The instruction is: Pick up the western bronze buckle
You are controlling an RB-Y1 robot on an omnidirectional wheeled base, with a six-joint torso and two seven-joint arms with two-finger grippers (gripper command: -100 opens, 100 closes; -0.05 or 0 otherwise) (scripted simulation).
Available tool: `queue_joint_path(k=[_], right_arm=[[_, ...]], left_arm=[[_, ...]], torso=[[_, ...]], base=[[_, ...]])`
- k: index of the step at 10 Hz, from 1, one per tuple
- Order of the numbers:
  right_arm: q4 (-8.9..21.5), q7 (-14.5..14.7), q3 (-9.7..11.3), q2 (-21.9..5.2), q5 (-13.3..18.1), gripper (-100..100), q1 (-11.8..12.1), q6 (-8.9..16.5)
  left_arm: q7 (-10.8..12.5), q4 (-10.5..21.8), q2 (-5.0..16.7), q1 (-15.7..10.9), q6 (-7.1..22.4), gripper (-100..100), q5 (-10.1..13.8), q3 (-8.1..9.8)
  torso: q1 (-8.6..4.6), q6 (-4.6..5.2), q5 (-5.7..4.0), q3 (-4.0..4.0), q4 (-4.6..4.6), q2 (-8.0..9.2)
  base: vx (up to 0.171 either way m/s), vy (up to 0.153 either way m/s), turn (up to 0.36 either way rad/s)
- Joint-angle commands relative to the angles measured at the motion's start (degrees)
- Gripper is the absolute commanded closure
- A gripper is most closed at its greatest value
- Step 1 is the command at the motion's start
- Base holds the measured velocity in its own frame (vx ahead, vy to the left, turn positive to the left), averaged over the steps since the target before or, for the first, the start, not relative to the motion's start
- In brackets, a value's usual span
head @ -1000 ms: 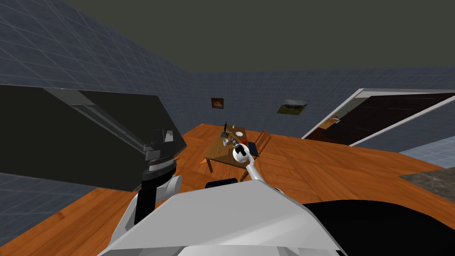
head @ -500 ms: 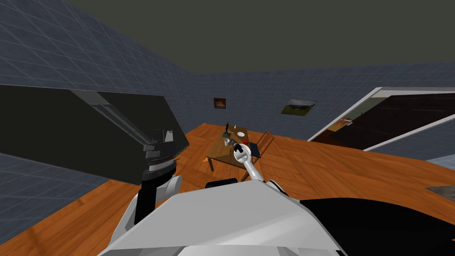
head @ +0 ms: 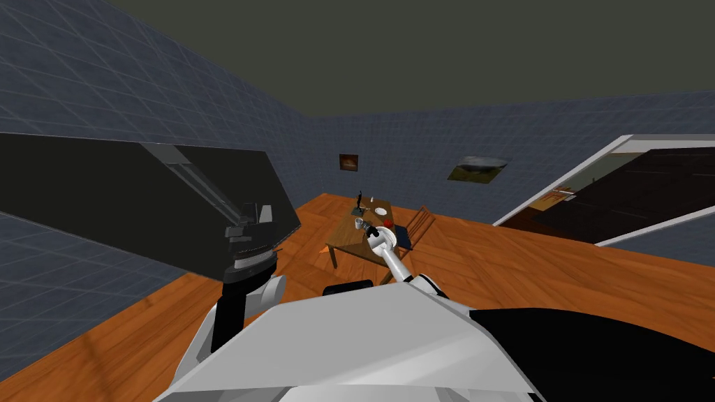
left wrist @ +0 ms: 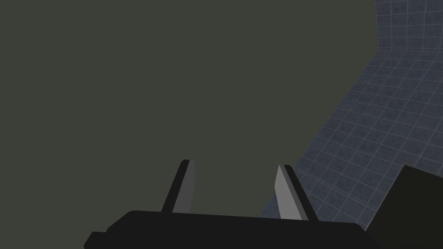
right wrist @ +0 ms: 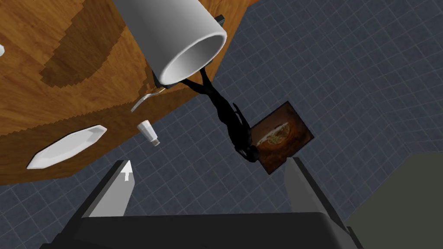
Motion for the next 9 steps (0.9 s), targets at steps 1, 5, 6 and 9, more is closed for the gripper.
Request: queue_joint_path(k=[1,5,6,9], right_arm=[[2.9,2.2,0.2,0.4,0.4,-100,-2.4,2.9],[9.9,5.8,0.8,0.4,0.4,-100,-6.4,7.8],[11.5,5.8,0.8,0.4,0.4,-100,-6.4,8.2],[16.6,9.2,1.3,0.5,0.3,-100,-10.0,12.9]], left_arm=[[0.0,0.0,0.0,0.0,0.0,0,0.0,0.0],[0.0,0.0,0.0,0.0,0.0,0,0.0,0.0],[0.0,0.0,0.0,0.0,0.0,0,0.0,0.0],[0.0,0.0,0.0,0.0,0.0,0,0.0,0.0]], torso=[[0.0,0.0,0.0,0.0,0.0,0.0],[0.0,0.01,0.0,0.0,0.0,0.0],[0.02,-0.02,0.01,0.01,0.01,0.0],[0.0,0.01,0.0,0.0,0.0,0.01]], base=[[-0.008,-0.001,0.083],[-0.007,-0.001,0.081],[-0.005,-0.002,0.052],[-0.007,-0.002,0.076]])
